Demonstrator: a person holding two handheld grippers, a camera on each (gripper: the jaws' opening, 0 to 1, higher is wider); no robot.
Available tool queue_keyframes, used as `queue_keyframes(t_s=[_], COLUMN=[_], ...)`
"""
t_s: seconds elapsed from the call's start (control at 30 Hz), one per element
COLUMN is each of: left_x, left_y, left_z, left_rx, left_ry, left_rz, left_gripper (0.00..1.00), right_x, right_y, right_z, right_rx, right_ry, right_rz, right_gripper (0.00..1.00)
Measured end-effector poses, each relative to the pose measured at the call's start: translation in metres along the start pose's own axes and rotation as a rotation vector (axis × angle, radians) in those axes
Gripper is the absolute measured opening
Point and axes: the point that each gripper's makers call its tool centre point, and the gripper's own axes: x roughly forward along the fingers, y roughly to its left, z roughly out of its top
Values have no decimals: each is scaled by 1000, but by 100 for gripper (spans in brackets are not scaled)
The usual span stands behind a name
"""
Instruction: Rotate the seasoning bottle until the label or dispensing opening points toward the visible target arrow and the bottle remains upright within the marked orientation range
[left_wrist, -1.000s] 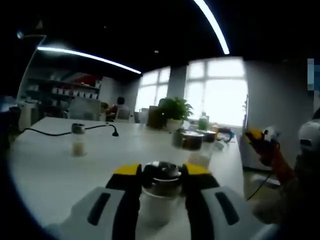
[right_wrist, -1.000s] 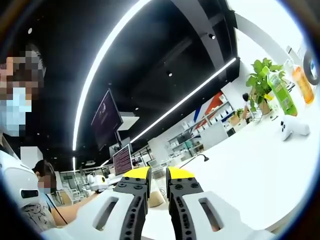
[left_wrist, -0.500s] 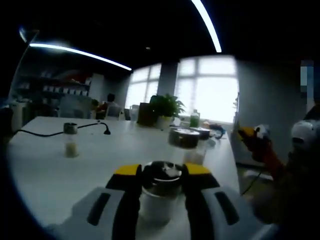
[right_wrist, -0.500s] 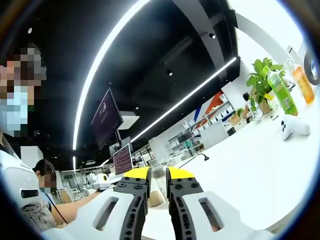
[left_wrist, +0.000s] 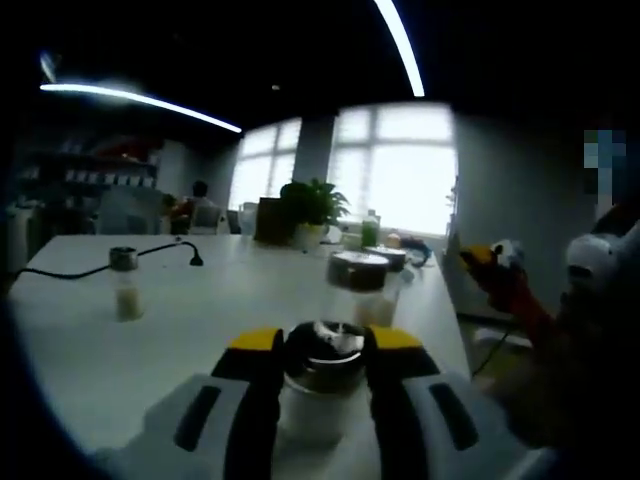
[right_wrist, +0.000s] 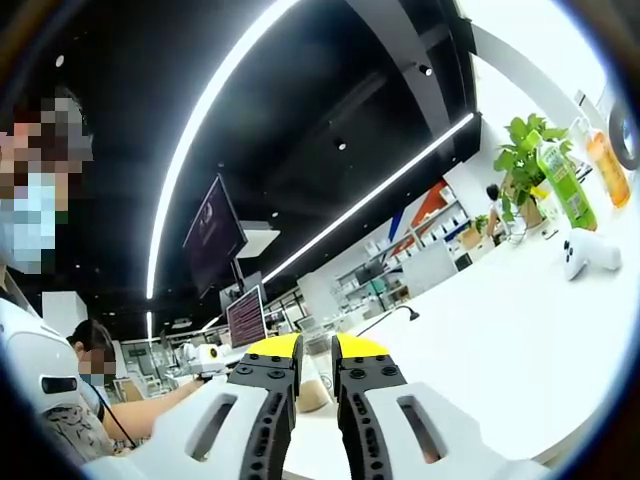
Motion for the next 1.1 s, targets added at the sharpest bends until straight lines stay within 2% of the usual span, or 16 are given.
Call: queue_keyframes(t_s=[0.3,0.5,0.7,0.9,1.1], left_x=[3,5,5,2,-8], left_y=[-4,-6,-9,-4,9], left_z=[0,-1,-2,0,18], left_rx=[2,17,-12,-11,-43], left_ry=[4,39,42,26,-59], left_rz=[-84,-94,-103,-52,45], left_gripper=[34,34,34,40,43], right_x=[2,3,2,1,2], right_y=[0,0,-3,-6,-5], right_z=[-1,-3,-1,2,-1], right_rx=[0,-1,-3,-6,-8], right_ry=[5,9,1,-11,-5], right_rz=[1,0,-11,-23,-20], right_gripper=[10,10,11,11,11])
